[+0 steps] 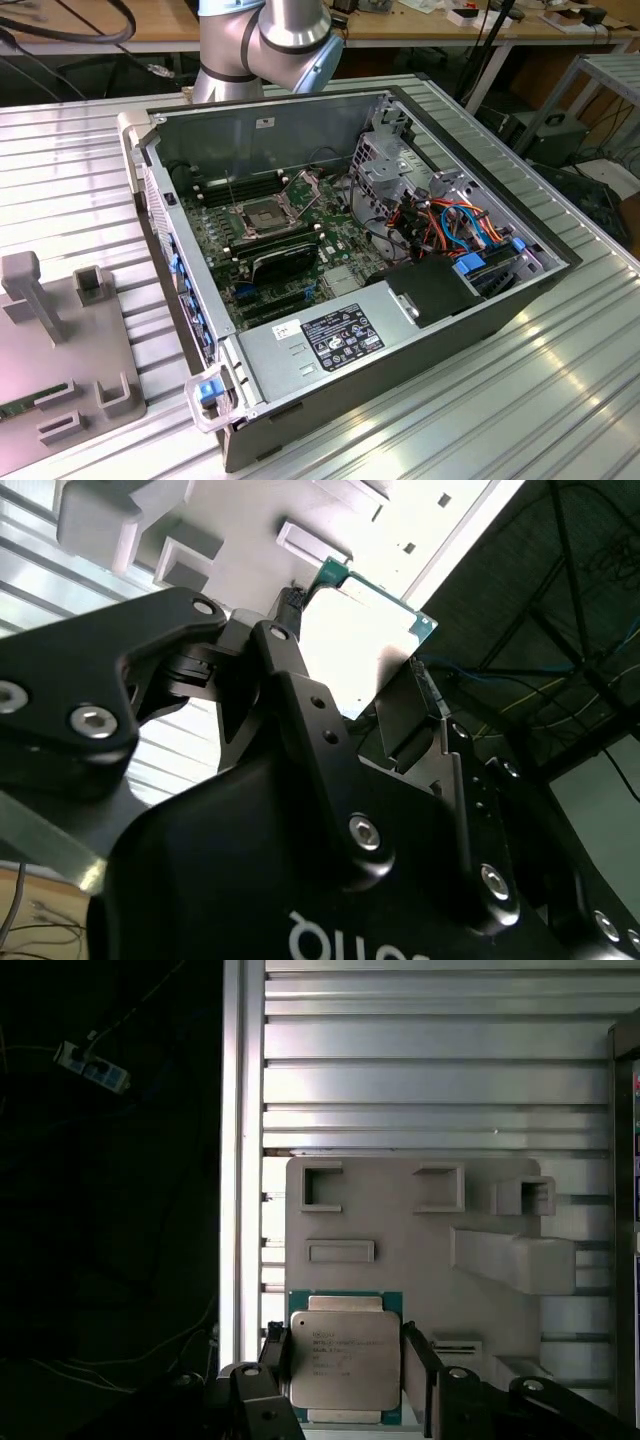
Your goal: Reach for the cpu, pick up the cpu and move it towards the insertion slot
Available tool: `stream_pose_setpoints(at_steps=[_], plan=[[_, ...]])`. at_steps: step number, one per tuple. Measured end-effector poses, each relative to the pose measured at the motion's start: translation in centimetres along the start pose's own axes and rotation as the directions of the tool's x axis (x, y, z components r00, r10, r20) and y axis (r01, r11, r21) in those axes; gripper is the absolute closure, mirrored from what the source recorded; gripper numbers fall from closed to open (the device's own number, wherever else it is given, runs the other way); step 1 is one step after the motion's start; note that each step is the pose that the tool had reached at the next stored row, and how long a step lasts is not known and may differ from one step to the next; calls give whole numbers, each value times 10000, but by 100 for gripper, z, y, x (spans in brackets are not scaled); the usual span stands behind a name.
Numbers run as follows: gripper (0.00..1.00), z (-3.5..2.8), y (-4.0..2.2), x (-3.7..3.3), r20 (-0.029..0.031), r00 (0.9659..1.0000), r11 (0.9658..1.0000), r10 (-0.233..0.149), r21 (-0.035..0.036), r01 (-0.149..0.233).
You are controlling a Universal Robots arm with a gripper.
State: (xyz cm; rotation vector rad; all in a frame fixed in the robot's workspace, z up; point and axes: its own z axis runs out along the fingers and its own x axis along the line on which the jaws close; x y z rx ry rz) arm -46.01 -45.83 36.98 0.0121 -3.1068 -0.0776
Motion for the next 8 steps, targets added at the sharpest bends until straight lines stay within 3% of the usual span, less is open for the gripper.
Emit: stream_pose_setpoints(at_steps=[3, 8], plan=[[45, -105, 5, 4, 17, 10000, 10000, -1, 0, 1], [45, -116, 6, 4, 26, 10000, 10000, -2, 0, 2]])
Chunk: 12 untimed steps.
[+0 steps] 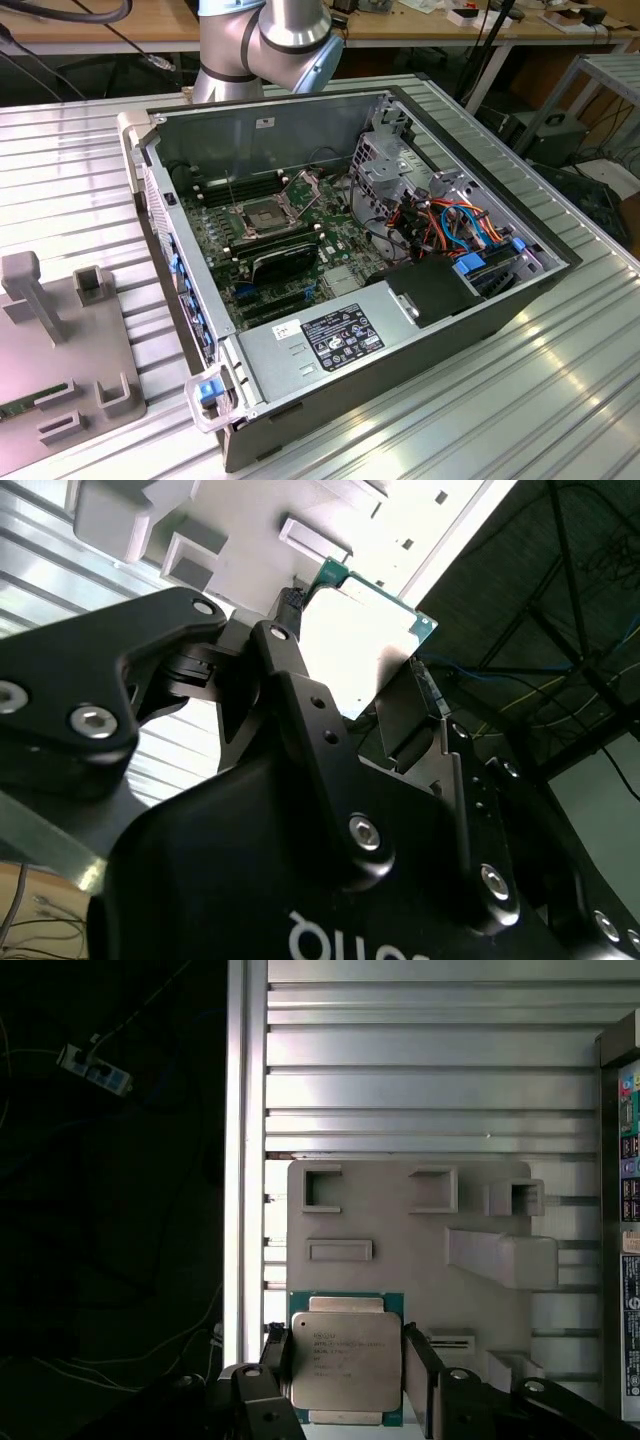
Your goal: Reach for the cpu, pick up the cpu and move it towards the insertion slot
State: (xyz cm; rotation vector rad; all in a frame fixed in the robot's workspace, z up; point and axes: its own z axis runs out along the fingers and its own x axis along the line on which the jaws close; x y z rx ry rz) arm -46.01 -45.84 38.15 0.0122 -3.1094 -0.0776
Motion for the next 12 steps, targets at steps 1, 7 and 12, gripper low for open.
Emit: stream_pose_setpoints(at_steps=[1, 7, 12], plan=[[45, 0, 0, 0, 1, 10000, 10000, 0, 0, 0], [45, -1, 0, -10, 2, 10000, 10000, -1, 0, 1], [45, -3, -1, -70, 2, 10000, 10000, 1, 1, -1]])
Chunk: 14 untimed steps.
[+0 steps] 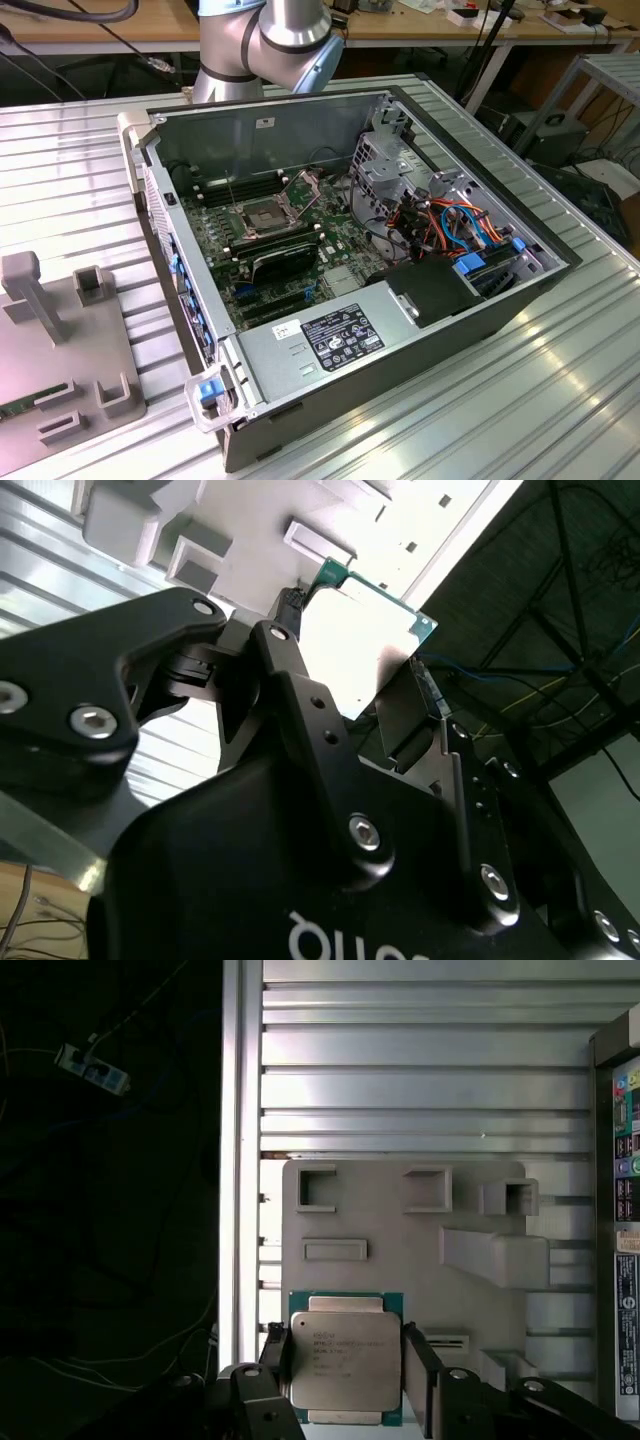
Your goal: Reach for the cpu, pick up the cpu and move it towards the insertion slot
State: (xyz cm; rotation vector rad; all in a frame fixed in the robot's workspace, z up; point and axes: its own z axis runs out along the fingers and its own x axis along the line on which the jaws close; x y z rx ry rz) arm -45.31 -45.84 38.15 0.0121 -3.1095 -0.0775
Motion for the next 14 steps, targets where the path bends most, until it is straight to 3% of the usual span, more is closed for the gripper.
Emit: stream_pose_setpoints(at_steps=[7, 11, 14], plan=[[45, -3, -1, -109, 1, 10000, 10000, 0, -1, 0], [45, -8, -2, -284, 1, 10000, 10000, 0, 0, 0], [45, -7, -2, -316, 2, 10000, 10000, 0, 0, 0]])
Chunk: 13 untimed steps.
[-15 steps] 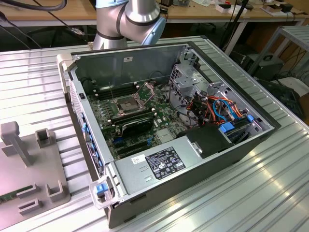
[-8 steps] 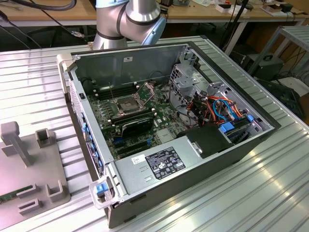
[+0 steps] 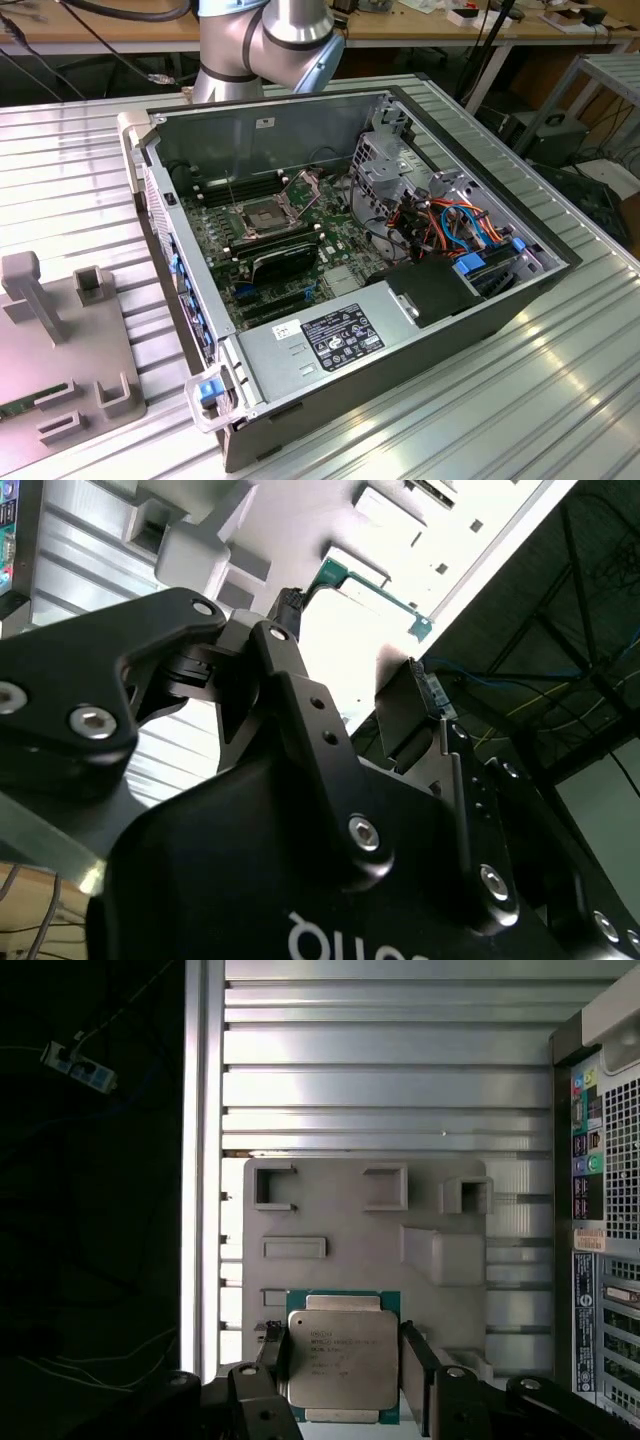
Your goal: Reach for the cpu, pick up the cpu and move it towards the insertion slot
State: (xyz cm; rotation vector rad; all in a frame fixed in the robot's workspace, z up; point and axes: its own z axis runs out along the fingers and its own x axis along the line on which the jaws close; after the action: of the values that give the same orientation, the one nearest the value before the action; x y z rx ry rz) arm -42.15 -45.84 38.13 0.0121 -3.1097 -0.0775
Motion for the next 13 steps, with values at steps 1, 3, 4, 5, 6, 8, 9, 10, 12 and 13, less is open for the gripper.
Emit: stream_pose_setpoints(at_steps=[1, 3, 4, 5, 6, 8, 9, 10, 12, 13], plan=[[45, -1, 0, -12, -1, 10000, 10000, 0, 2, 0], [45, 0, -1, -27, 0, 10000, 10000, 0, 1, 0], [45, 0, 0, -33, -1, 10000, 10000, 0, 1, 0], [45, -1, 0, -43, -1, 10000, 10000, 0, 2, 0], [45, -1, -1, -52, -1, 10000, 10000, 0, 1, 0], [45, -2, -1, -73, -1, 10000, 10000, 0, 2, 0], [45, -2, -1, -80, -2, 10000, 10000, 0, 2, 0], [45, -2, -1, -85, -2, 10000, 10000, 1, 2, -1], [45, -4, -1, -129, -1, 10000, 10000, 0, 2, 0], [45, -4, -1, -139, -1, 10000, 10000, 0, 2, 0]])
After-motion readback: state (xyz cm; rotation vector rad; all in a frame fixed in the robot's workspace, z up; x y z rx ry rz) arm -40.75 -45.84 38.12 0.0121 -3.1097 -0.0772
